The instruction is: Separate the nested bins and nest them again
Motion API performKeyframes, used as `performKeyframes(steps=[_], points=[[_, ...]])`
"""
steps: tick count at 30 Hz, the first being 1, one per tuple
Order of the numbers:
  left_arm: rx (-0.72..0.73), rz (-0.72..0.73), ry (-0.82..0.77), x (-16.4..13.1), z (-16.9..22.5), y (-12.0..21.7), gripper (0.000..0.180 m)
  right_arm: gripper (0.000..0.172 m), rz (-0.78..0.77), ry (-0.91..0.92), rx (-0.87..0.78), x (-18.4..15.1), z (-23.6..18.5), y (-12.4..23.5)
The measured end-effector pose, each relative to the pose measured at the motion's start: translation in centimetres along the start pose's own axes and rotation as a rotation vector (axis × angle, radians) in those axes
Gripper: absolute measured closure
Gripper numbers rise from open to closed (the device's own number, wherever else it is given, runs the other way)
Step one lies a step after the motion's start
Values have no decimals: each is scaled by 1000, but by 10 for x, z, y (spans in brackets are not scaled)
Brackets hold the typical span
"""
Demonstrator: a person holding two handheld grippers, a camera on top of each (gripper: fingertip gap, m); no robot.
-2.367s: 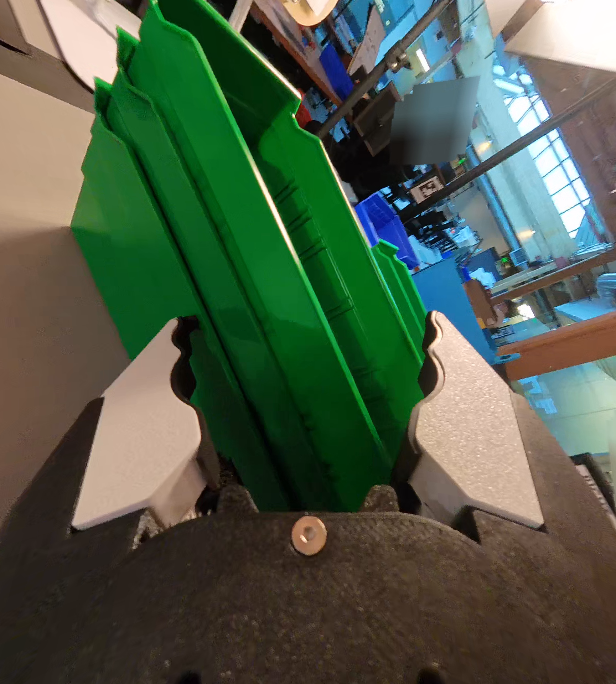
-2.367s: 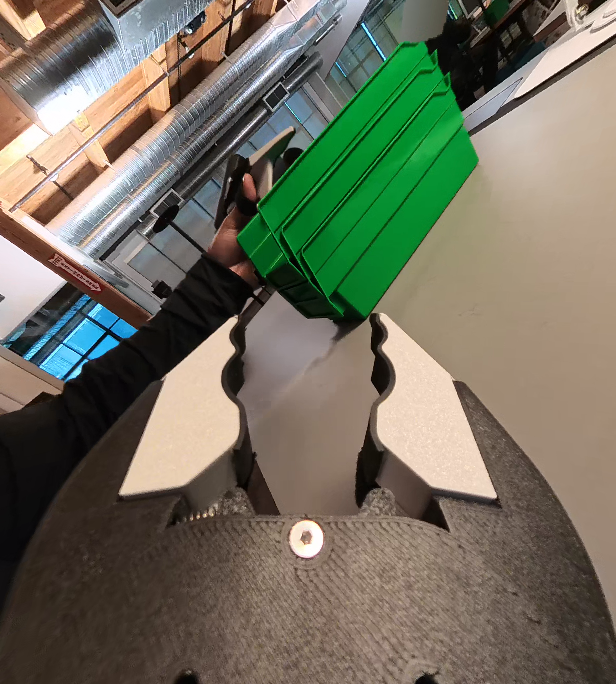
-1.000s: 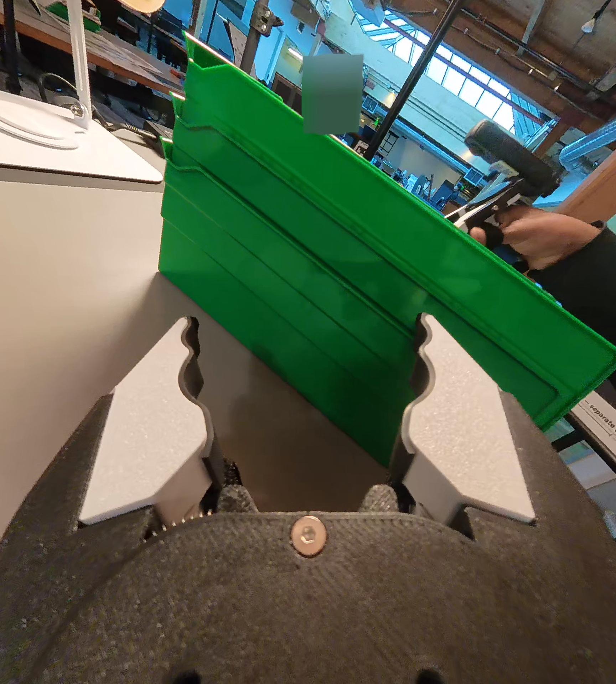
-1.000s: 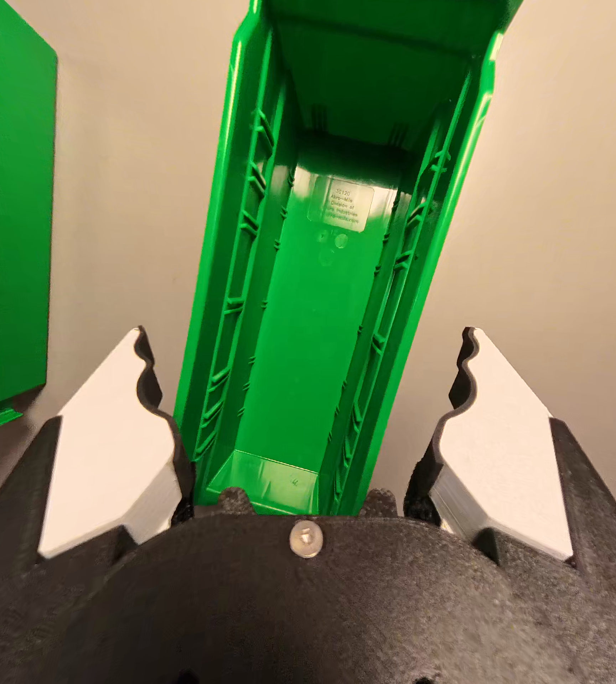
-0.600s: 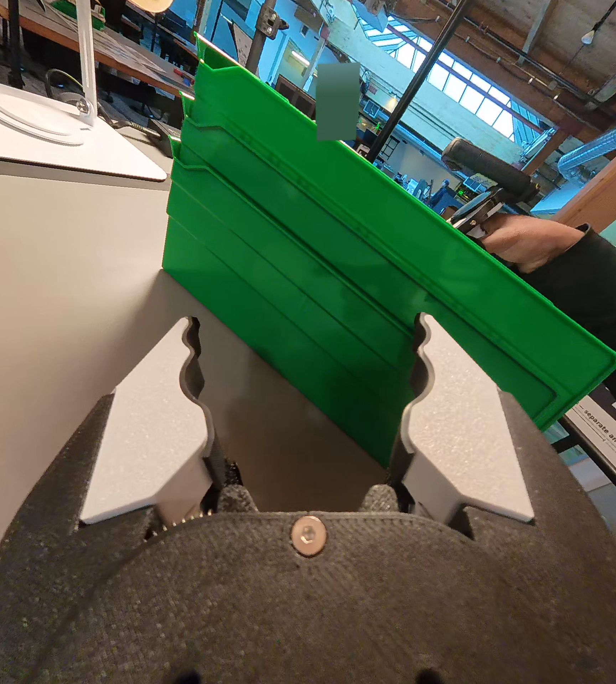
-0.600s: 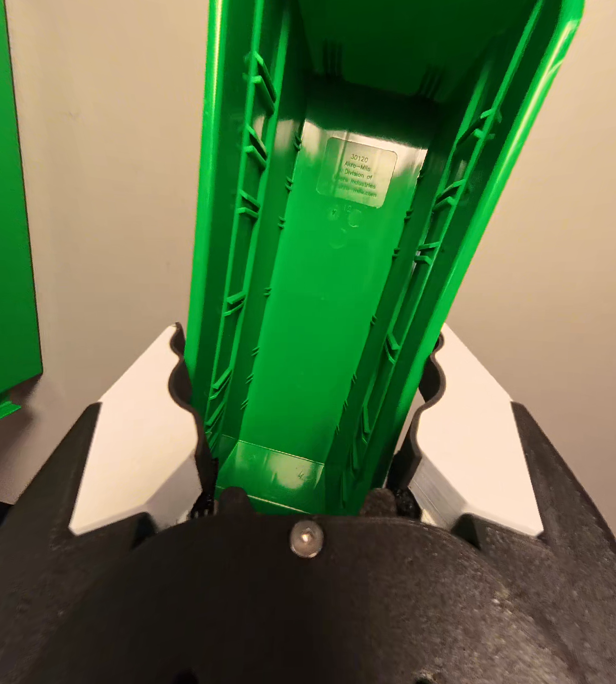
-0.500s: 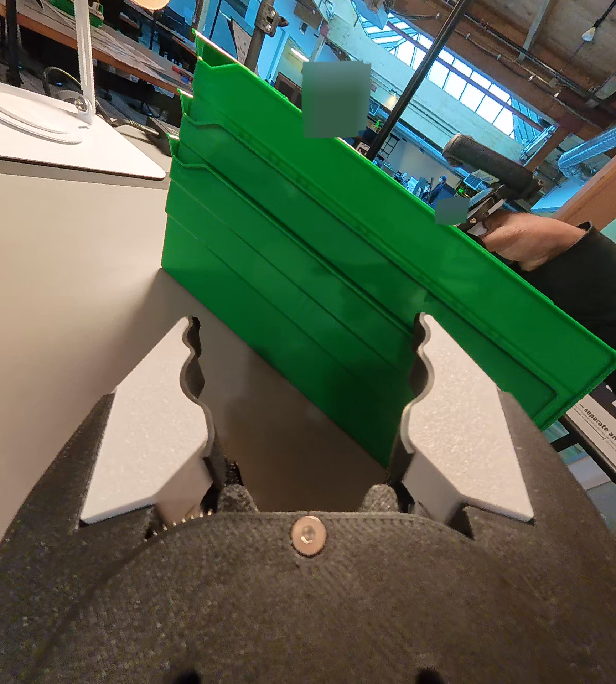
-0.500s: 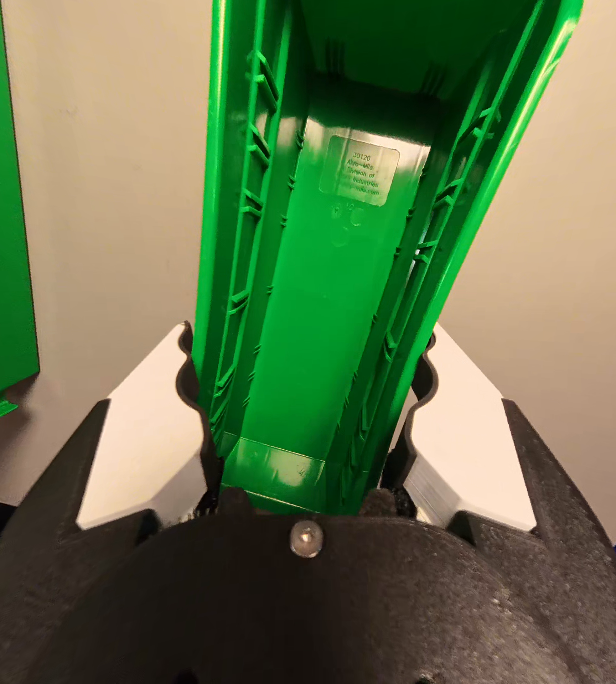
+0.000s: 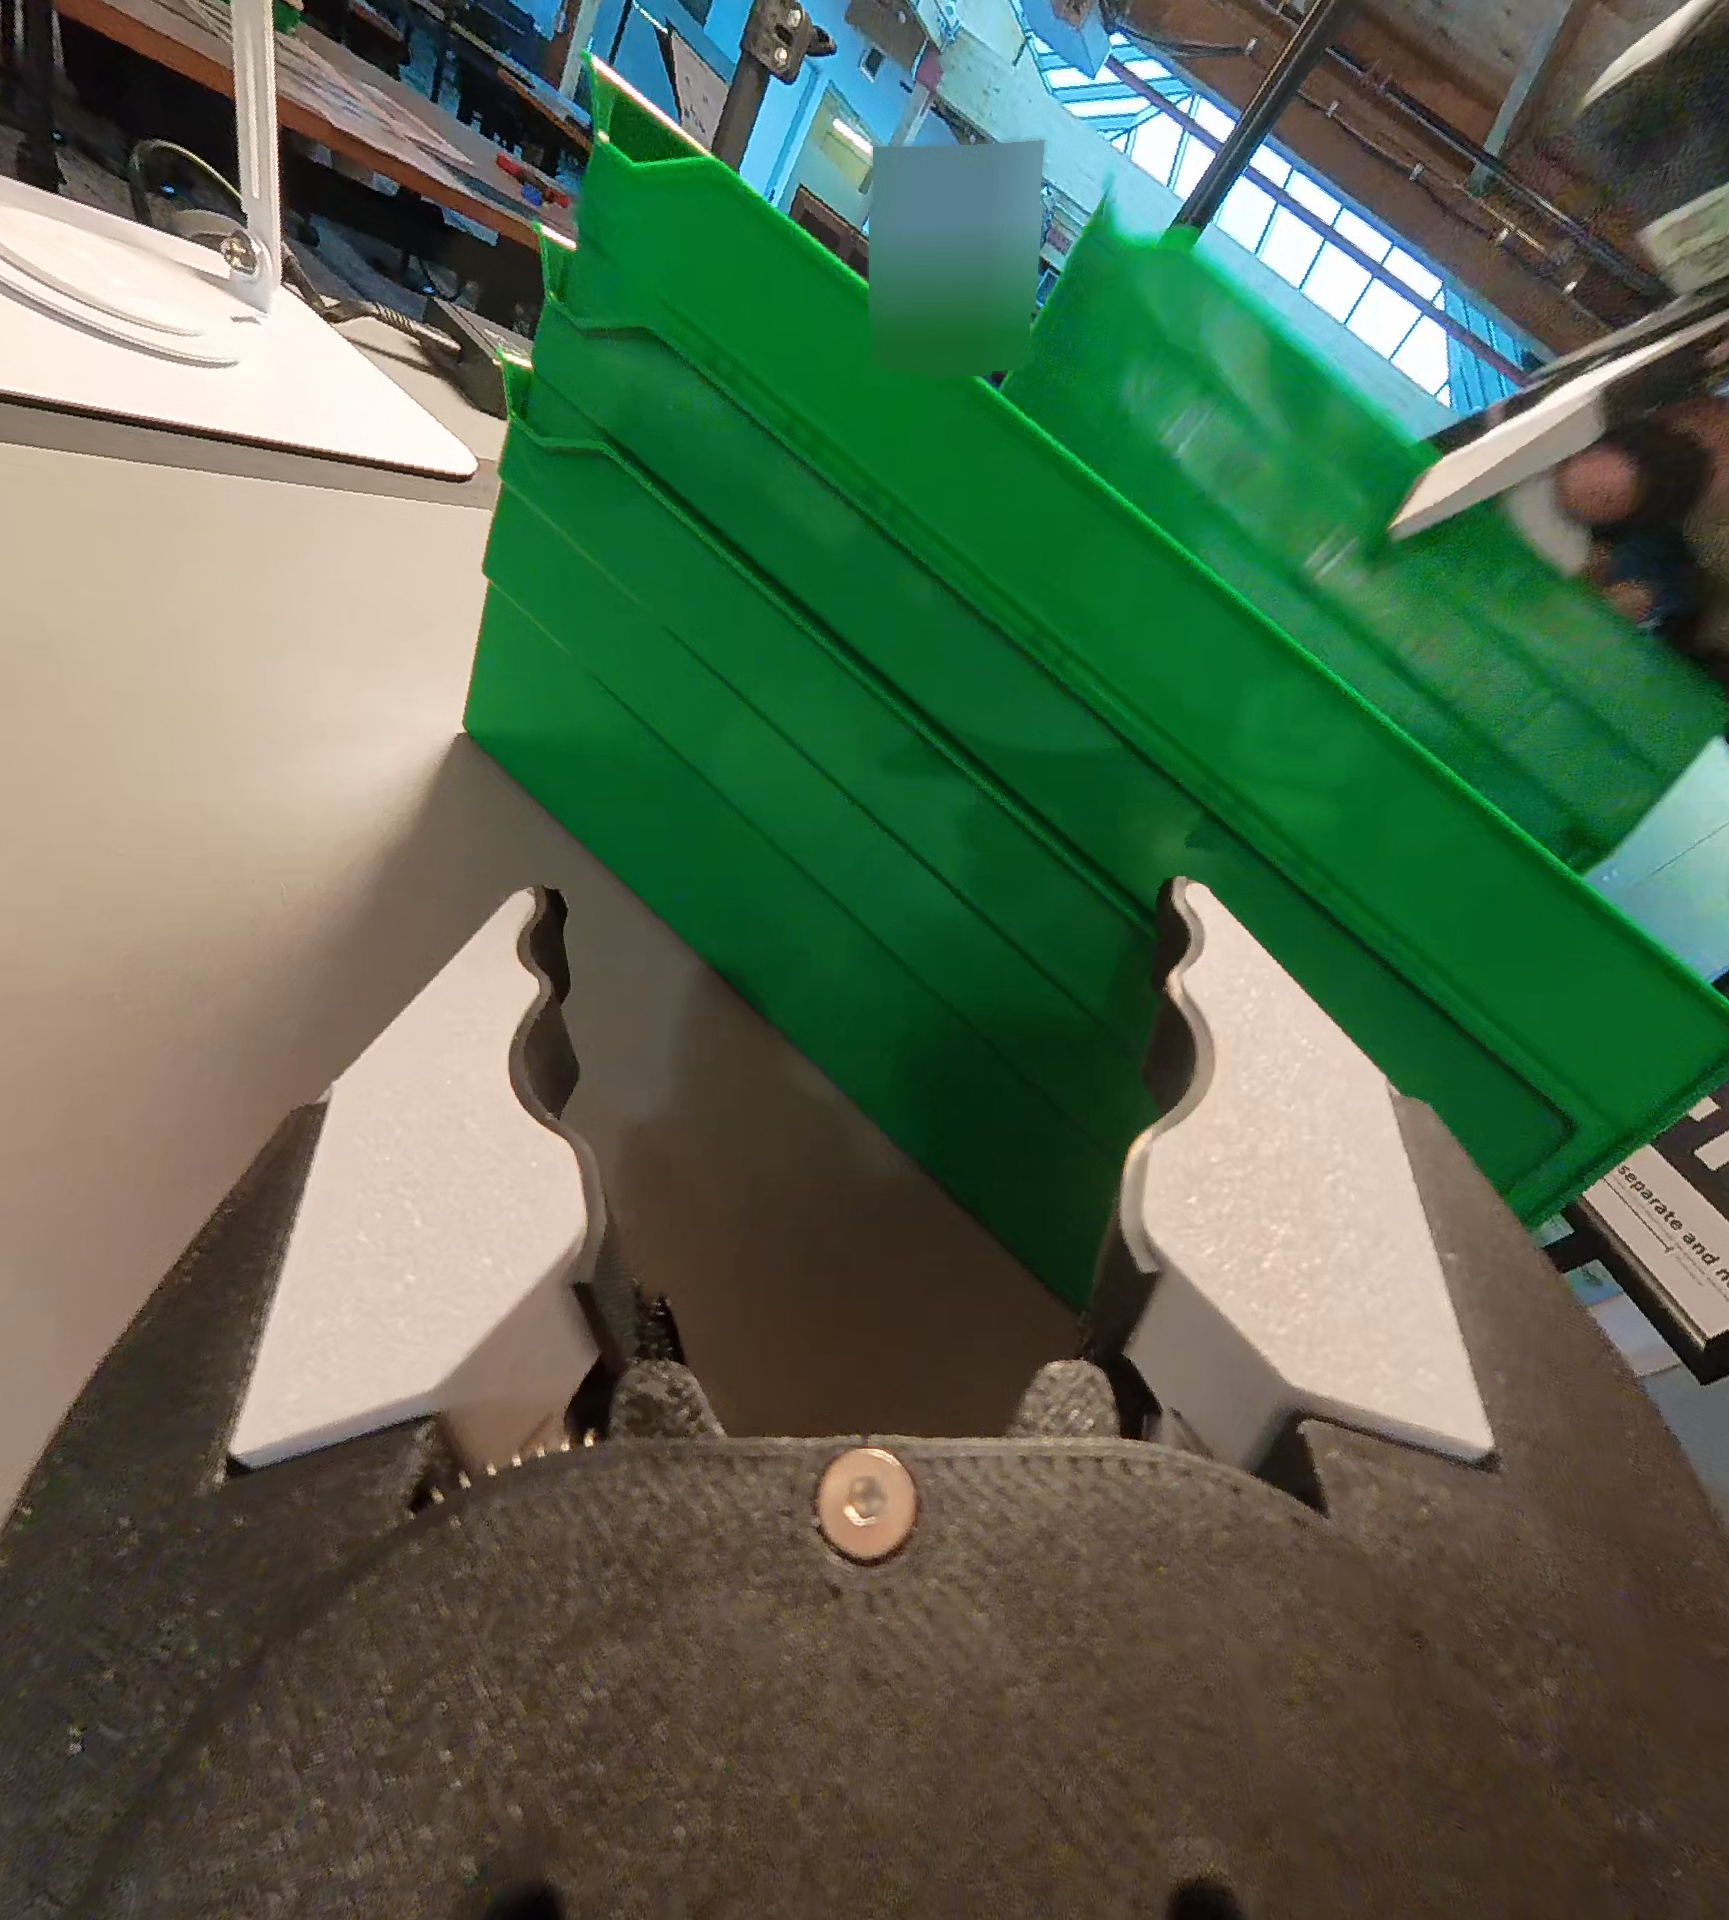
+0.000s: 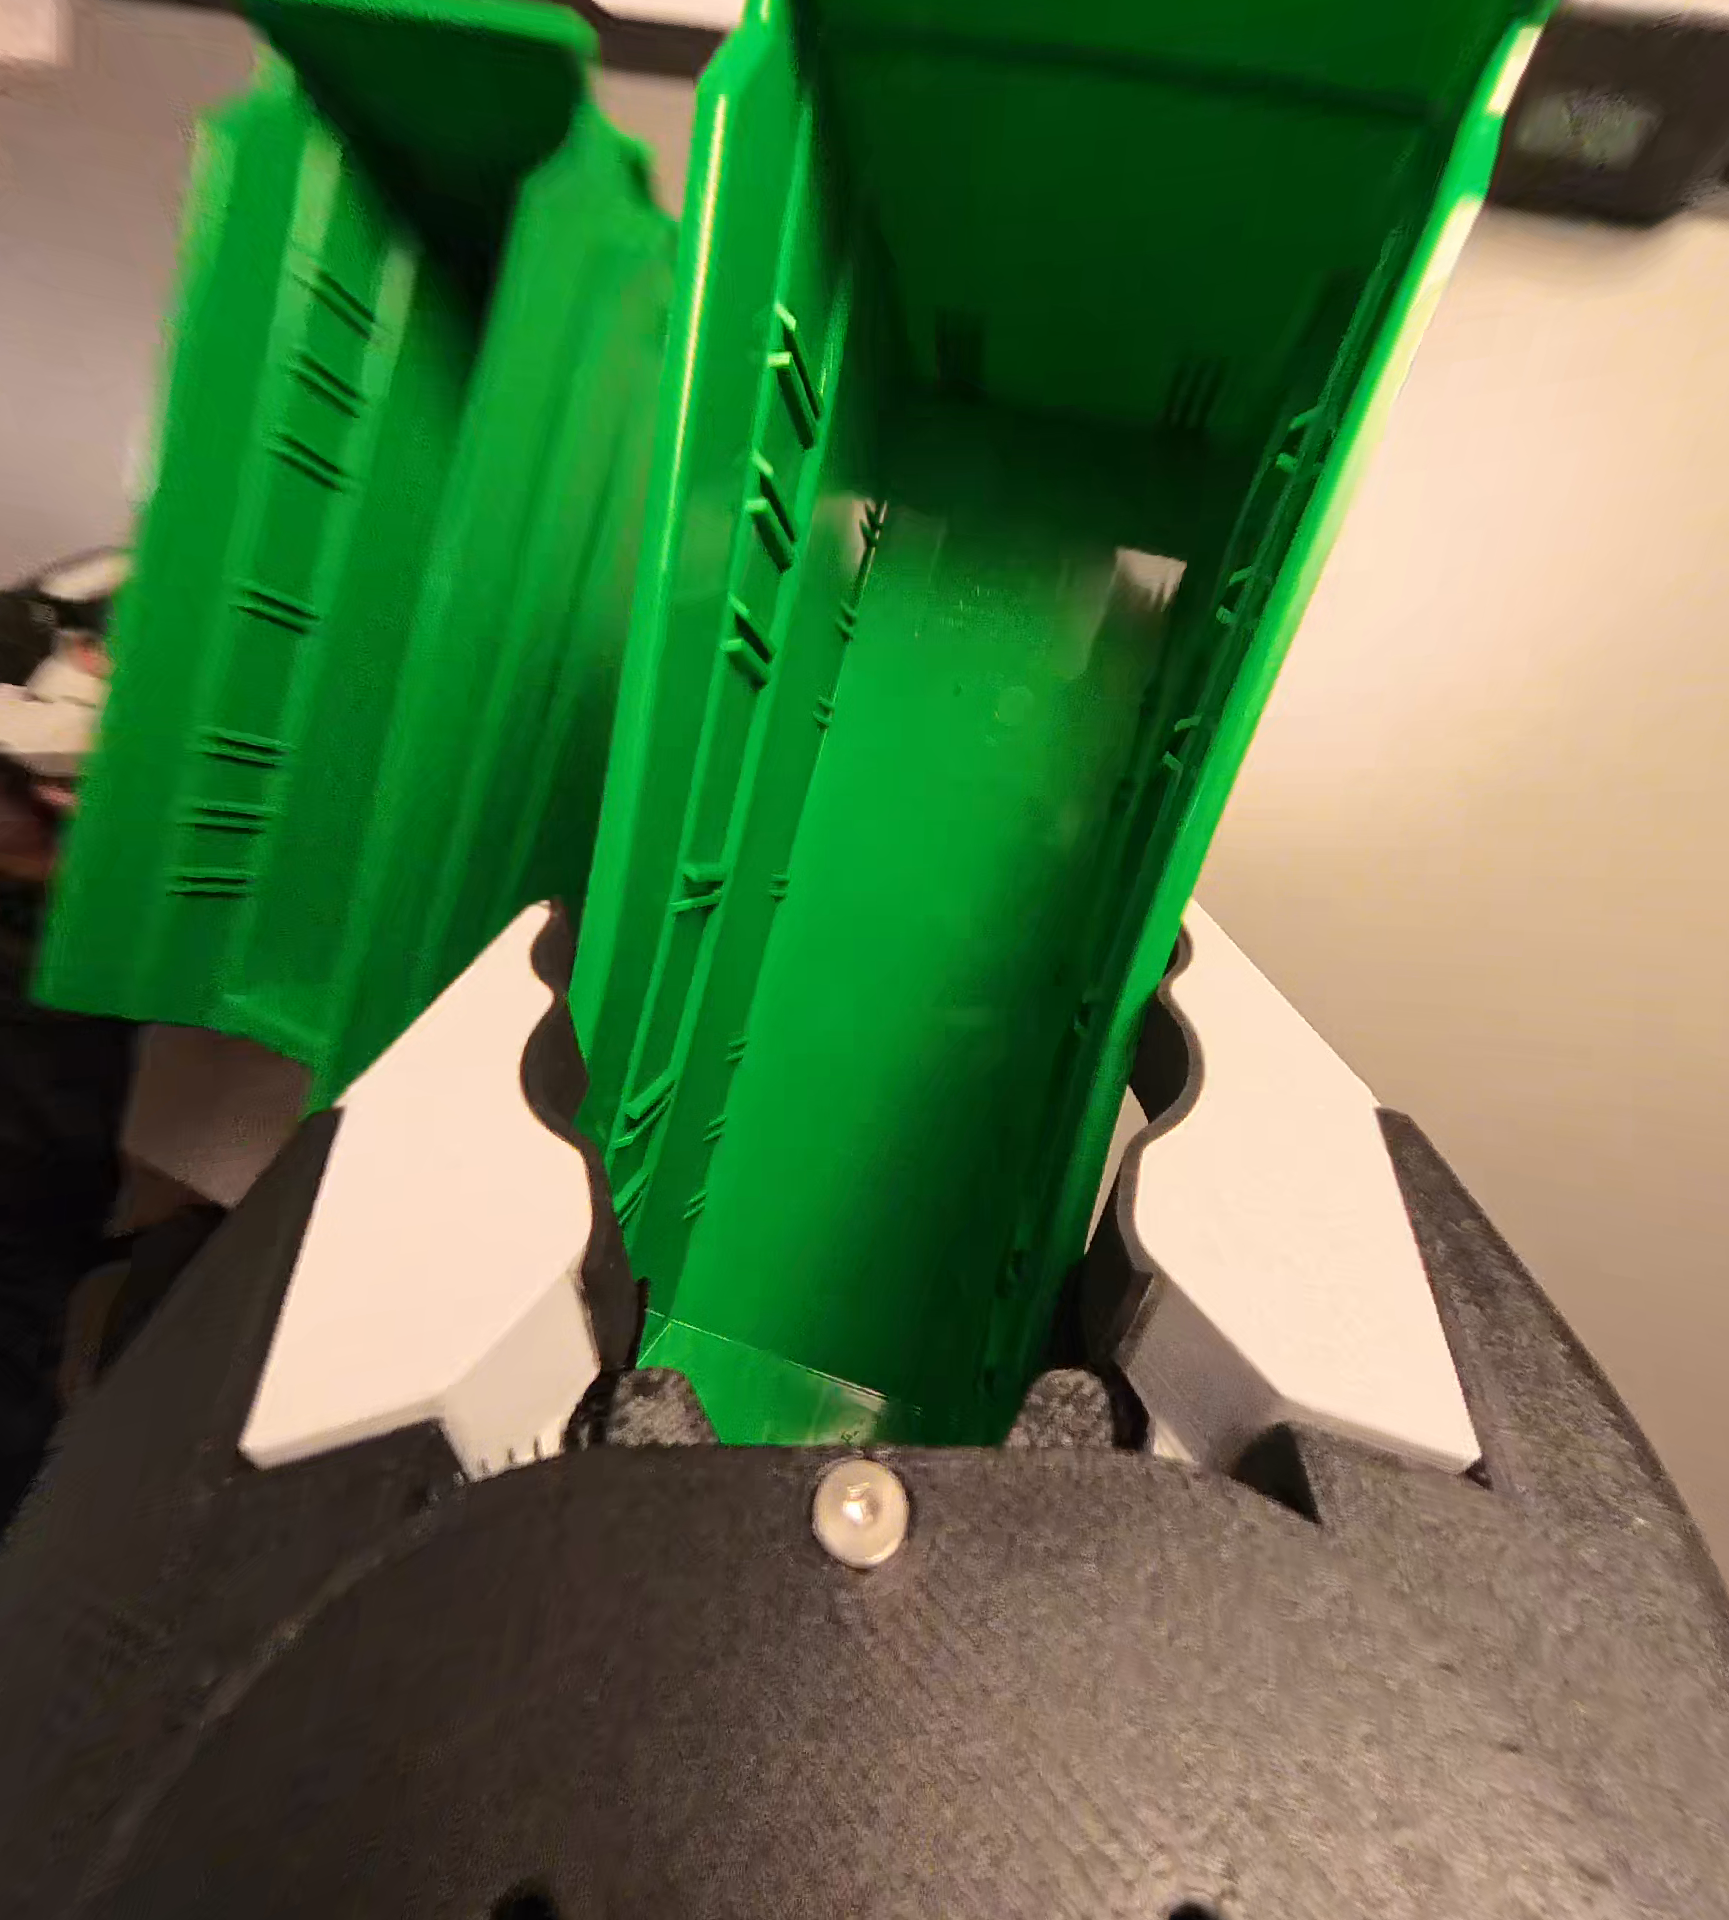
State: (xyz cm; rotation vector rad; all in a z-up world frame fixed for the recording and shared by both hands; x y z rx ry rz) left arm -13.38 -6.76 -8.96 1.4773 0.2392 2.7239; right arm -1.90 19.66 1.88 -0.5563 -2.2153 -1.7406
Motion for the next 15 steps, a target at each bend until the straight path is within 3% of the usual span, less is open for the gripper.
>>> performKeyframes(steps=[7,11,15], points=[[2,10,14,1,-2,1,69,62,155,35,229,56,-122,41],[4,23,22,2,-3,3,70,62,149,0,280,64,-167,18],[3,37,26,3,-3,6,70,61,133,-43,252,62,-179,-10]])
Point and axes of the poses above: each gripper's, where its closed fingertips meet, y back along the fingers, x out of its top, z = x × y across the jaws, the point moved 2 cm from there along y, back along the fingers, and after that the axes turned 4 degrees about -z, right-handed, at the moved point
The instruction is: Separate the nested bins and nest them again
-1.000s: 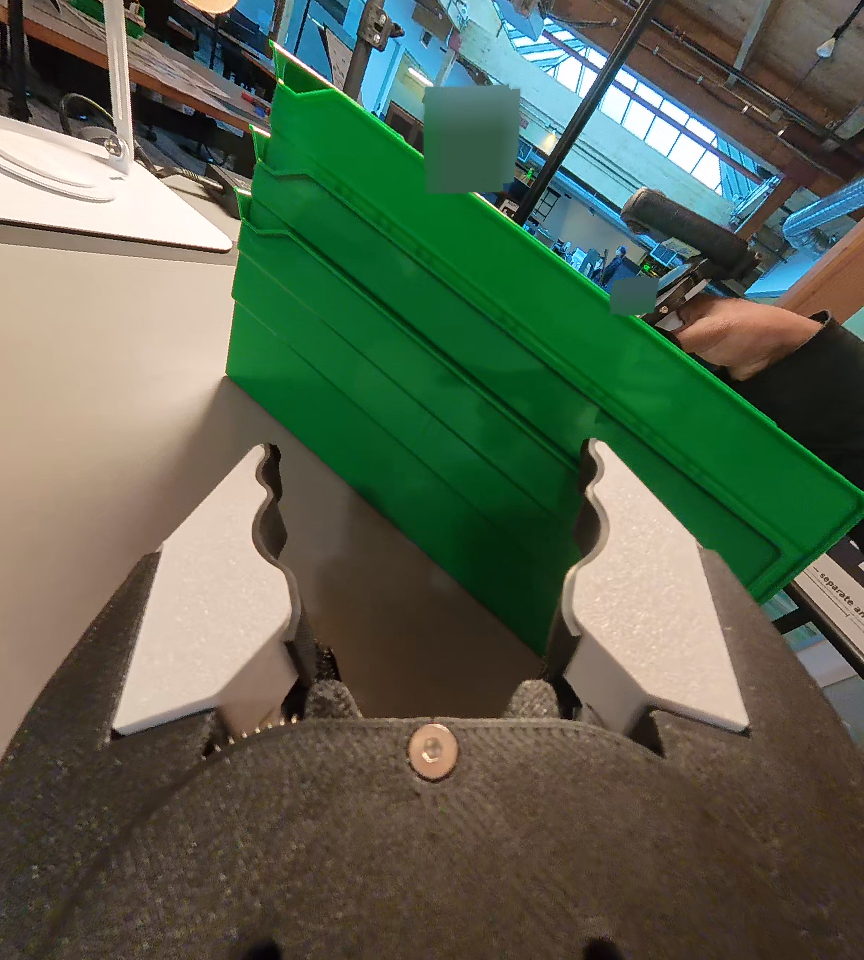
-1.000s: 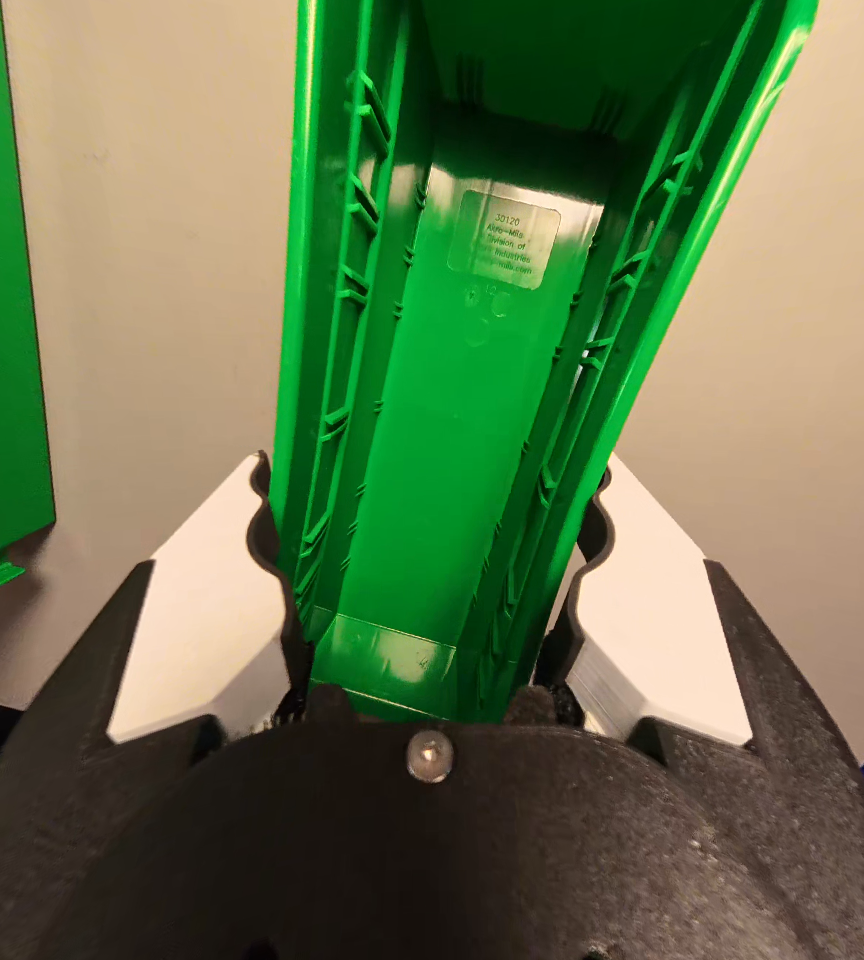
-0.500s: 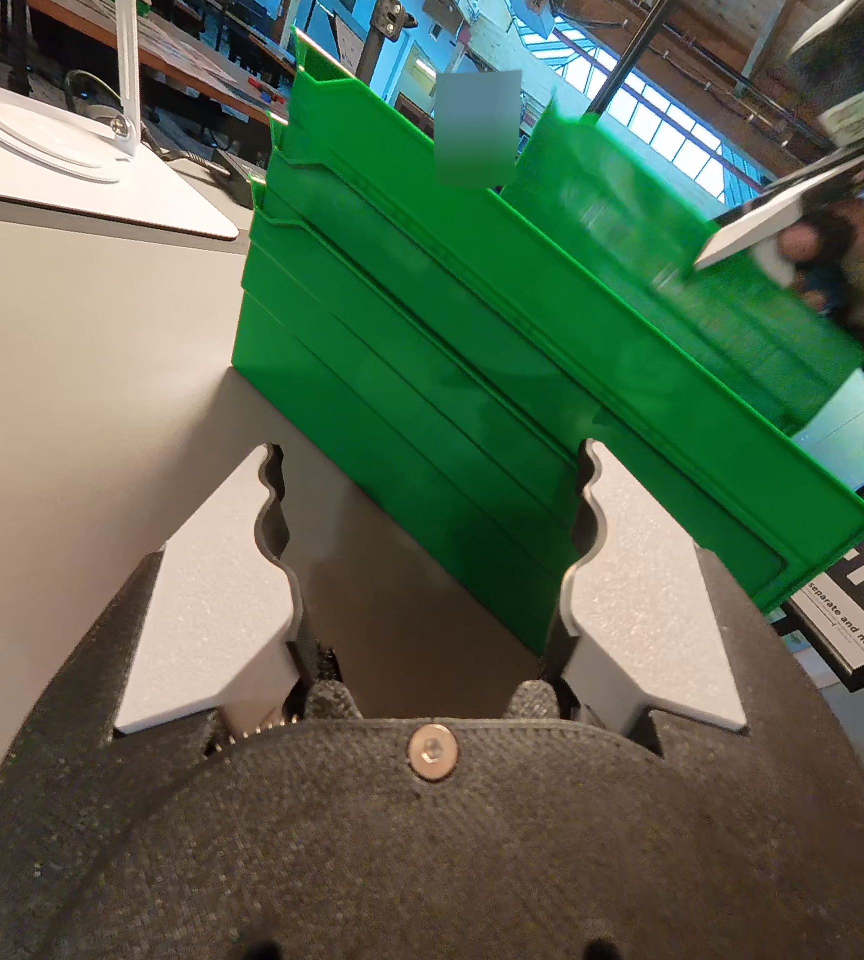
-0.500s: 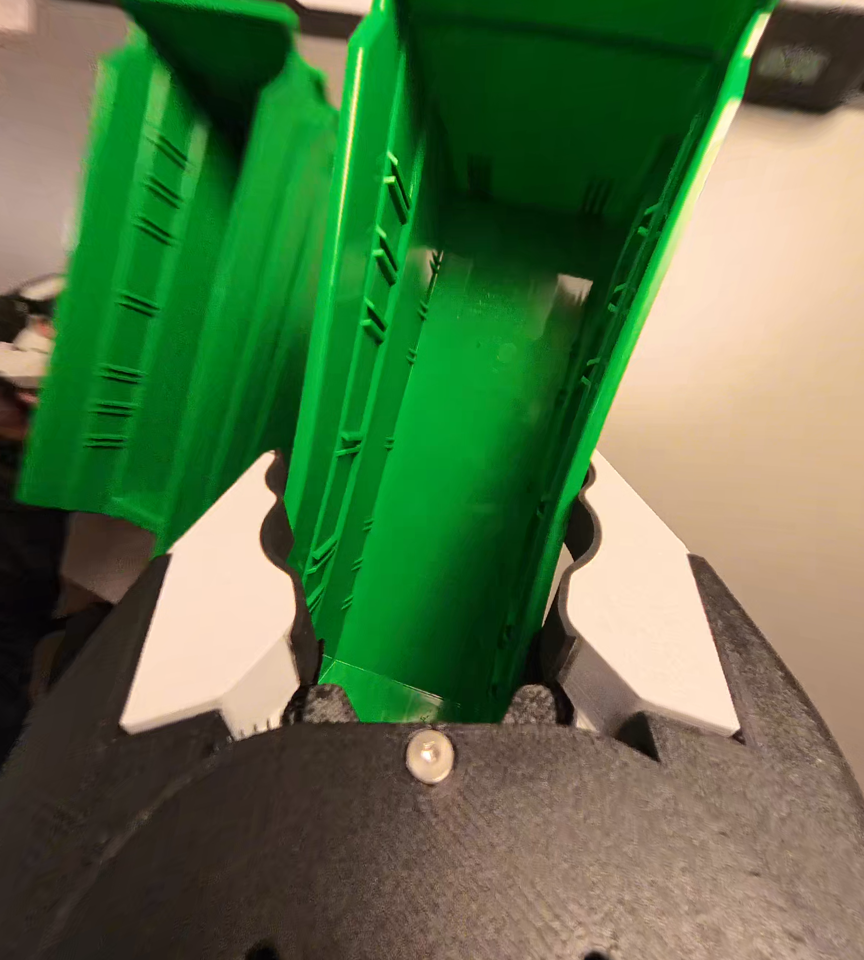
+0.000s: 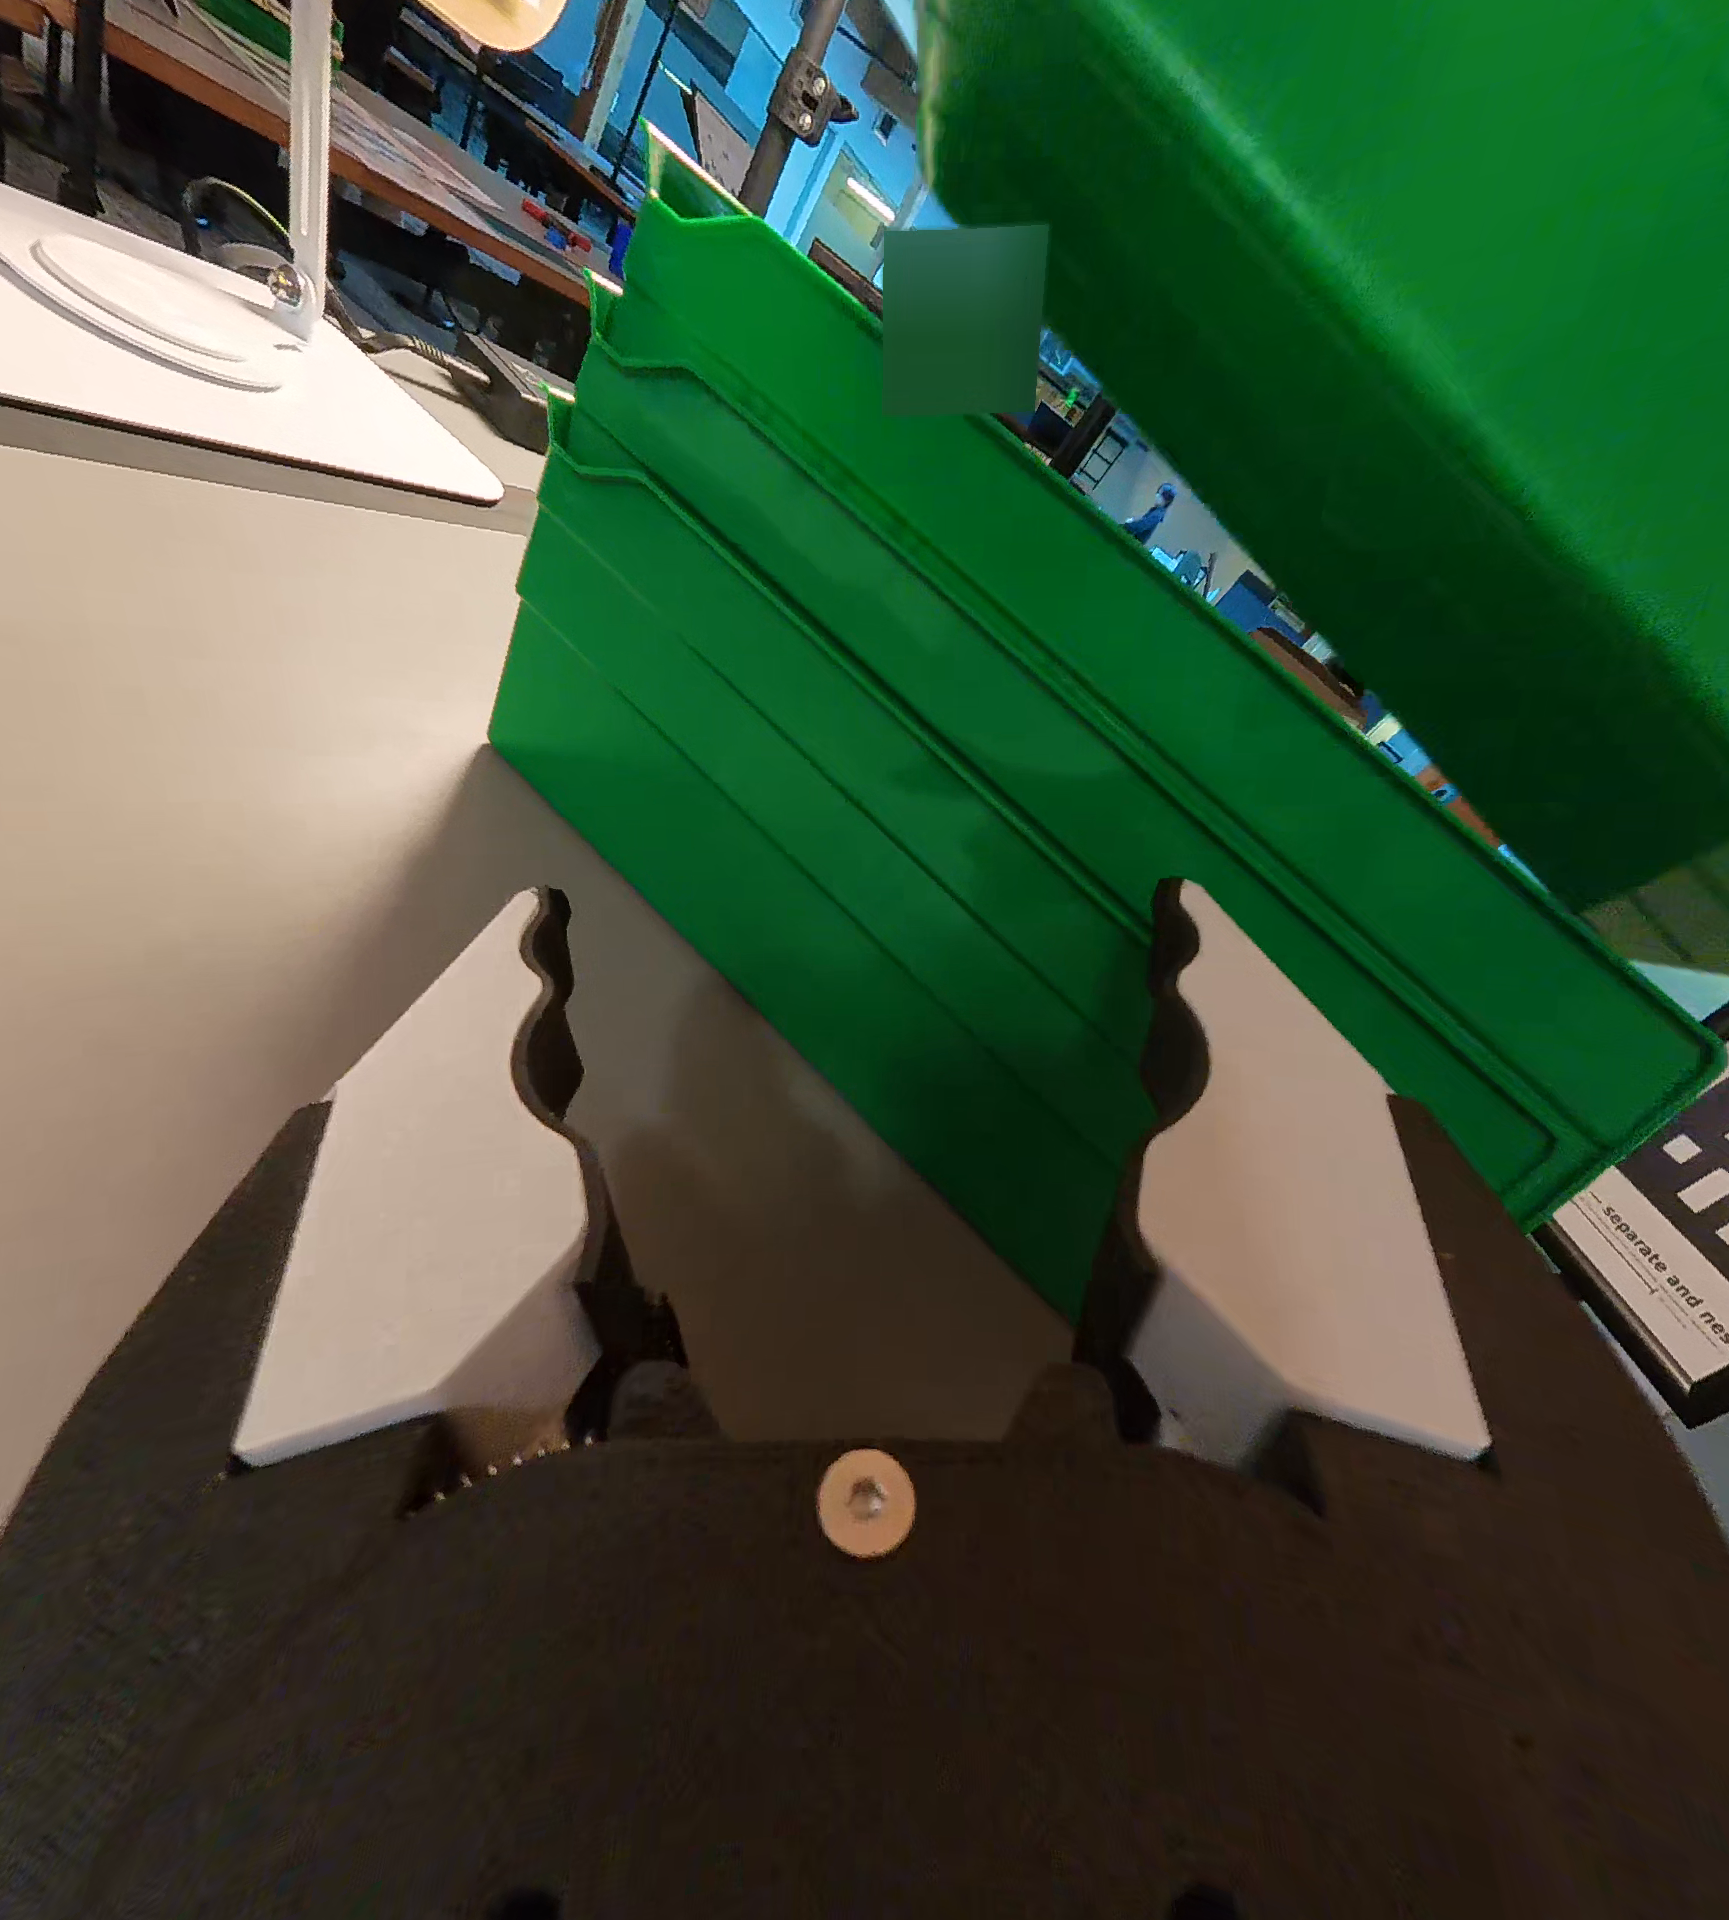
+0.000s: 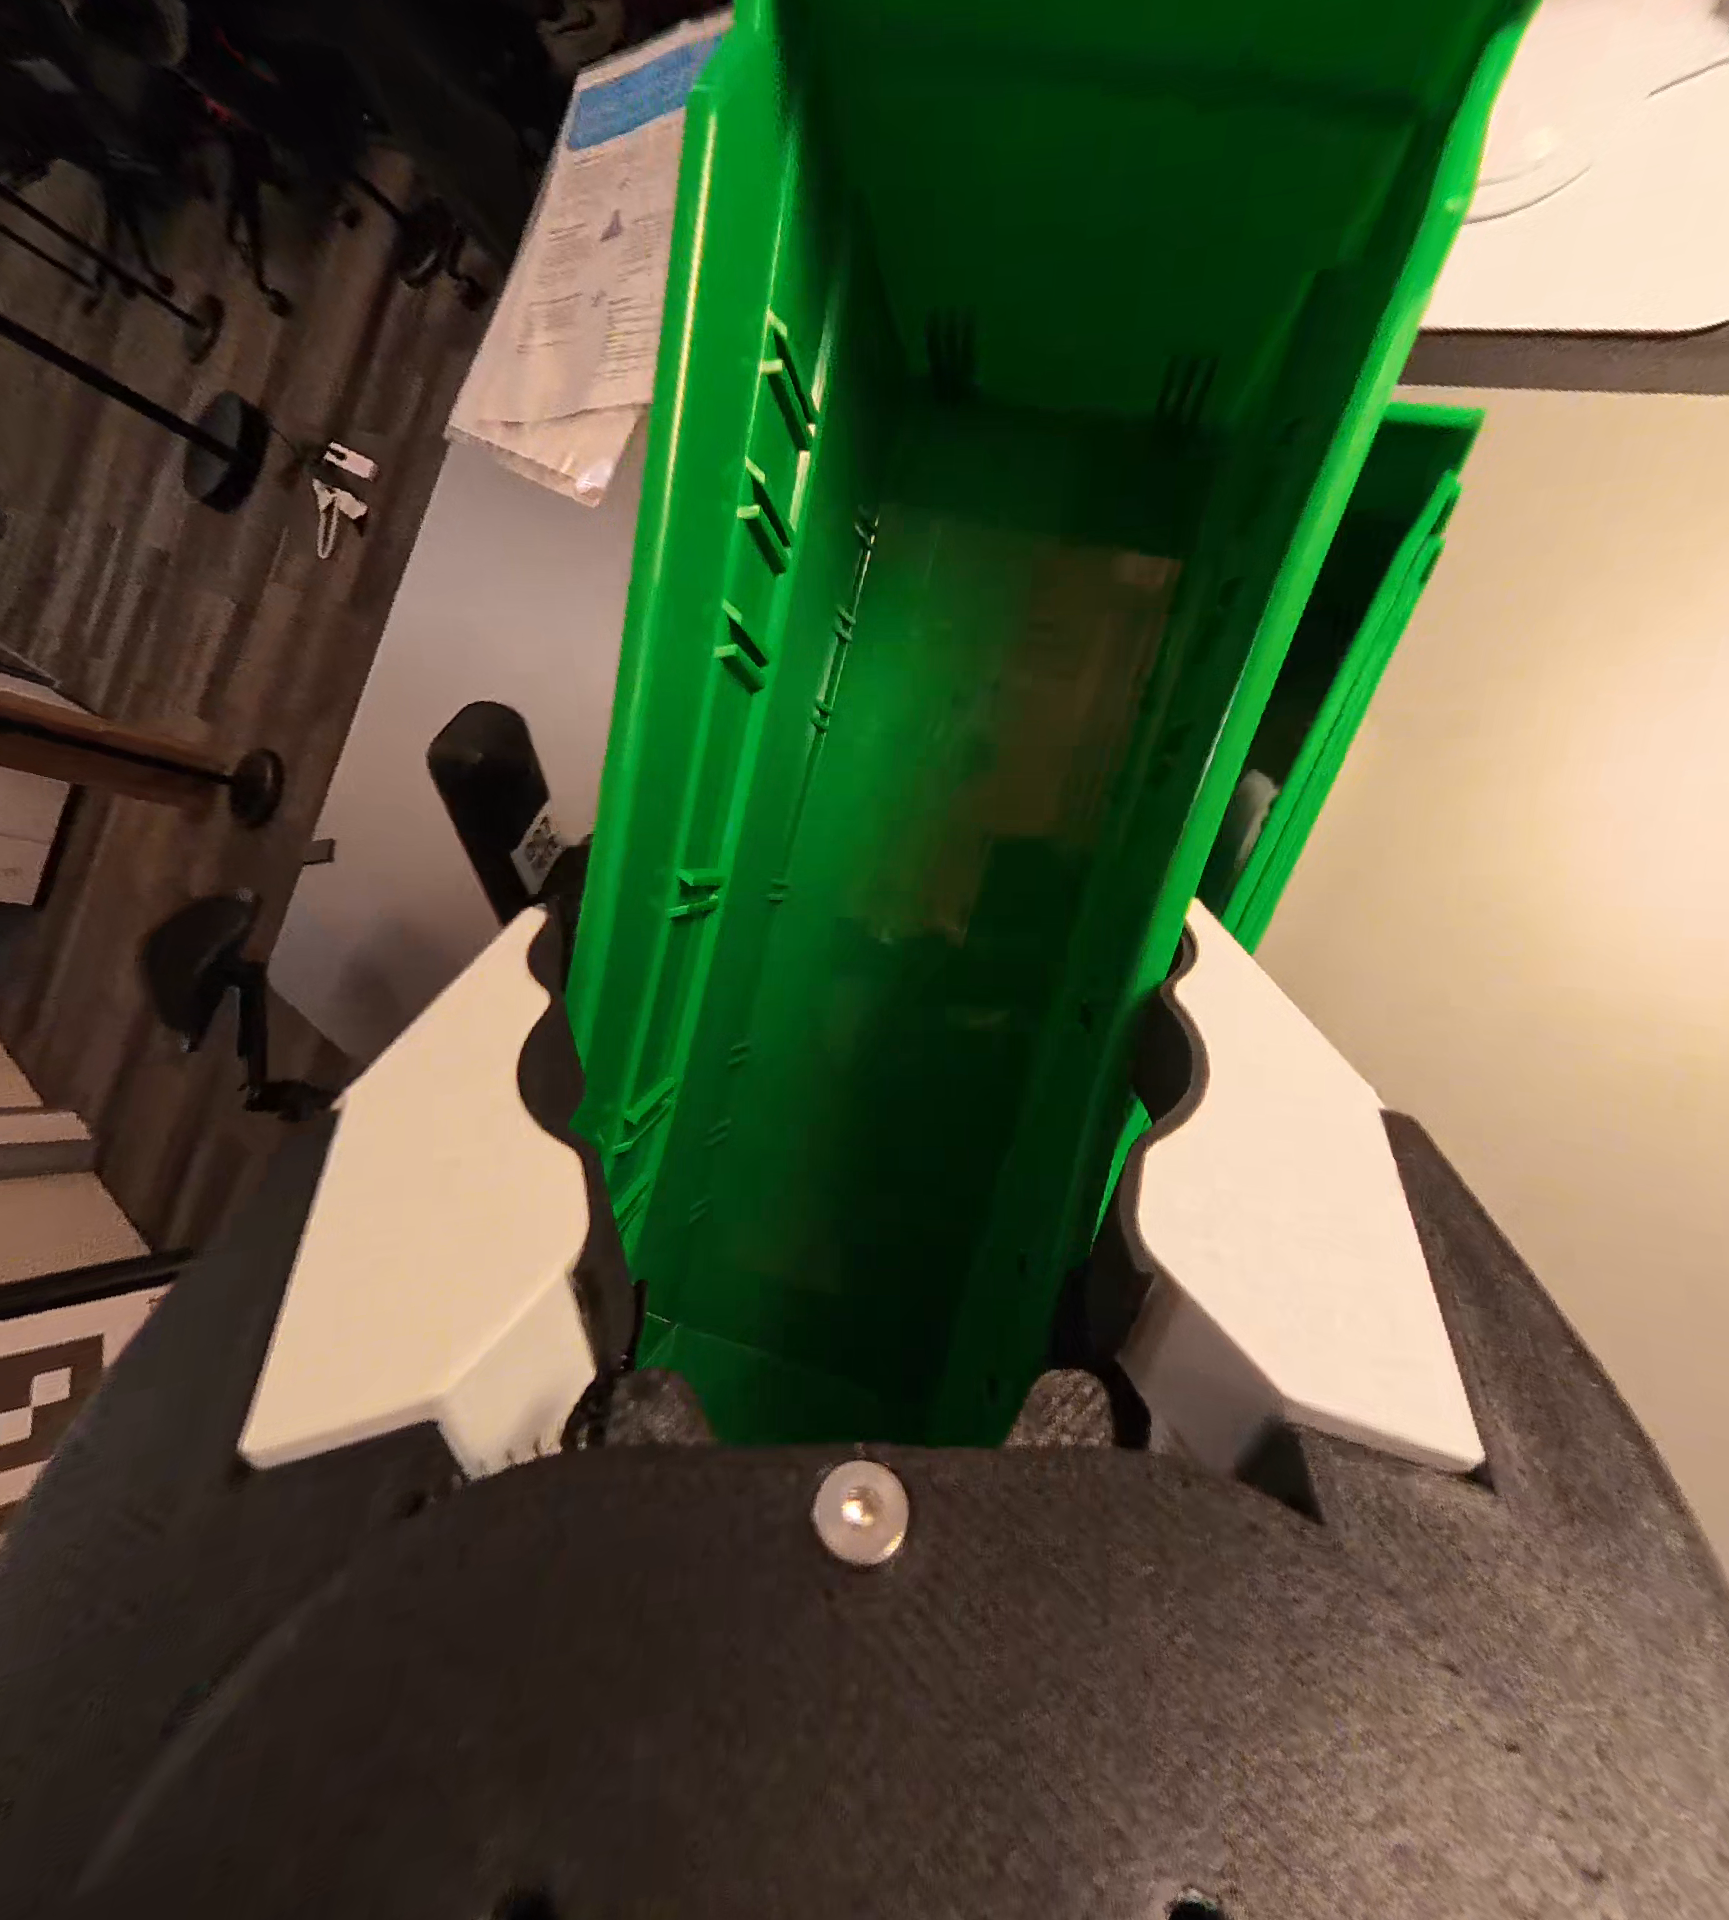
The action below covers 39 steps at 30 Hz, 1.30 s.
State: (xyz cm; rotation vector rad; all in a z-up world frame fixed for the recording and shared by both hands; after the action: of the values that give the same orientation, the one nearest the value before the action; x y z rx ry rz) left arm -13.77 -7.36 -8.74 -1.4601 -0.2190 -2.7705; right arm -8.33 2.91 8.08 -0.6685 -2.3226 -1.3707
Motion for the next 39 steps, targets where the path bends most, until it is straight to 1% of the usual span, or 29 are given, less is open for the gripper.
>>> performKeyframes(steps=[5,10,17,21,25,28,31,34,37,39], points=[[-3,0,-3,0,1,0,70,59,28,-4,-174,-1,21,-12],[-3,-13,-18,-2,3,-1,70,57,-12,10,-260,-6,27,-37],[-10,-33,-26,-4,4,-3,70,52,-79,-7,-313,-15,43,-67],[-16,-40,-28,-5,5,-3,71,48,-106,-8,-331,-16,46,-72],[-16,-36,-26,-5,5,-3,71,42,-148,9,-382,-21,51,-82],[-20,-32,-23,-5,6,-2,71,39,-152,20,-398,-24,53,-88],[-28,-35,-28,-6,7,-2,71,36,-163,17,-375,-26,52,-87],[-35,-39,-32,-6,8,-2,71,28,-130,20,-288,-25,40,-80],[-37,-33,-37,-5,9,-2,70,22,-26,68,-179,-23,19,-60],[-38,-30,-42,-5,10,-2,70,18,82,109,-79,-25,4,-39]])
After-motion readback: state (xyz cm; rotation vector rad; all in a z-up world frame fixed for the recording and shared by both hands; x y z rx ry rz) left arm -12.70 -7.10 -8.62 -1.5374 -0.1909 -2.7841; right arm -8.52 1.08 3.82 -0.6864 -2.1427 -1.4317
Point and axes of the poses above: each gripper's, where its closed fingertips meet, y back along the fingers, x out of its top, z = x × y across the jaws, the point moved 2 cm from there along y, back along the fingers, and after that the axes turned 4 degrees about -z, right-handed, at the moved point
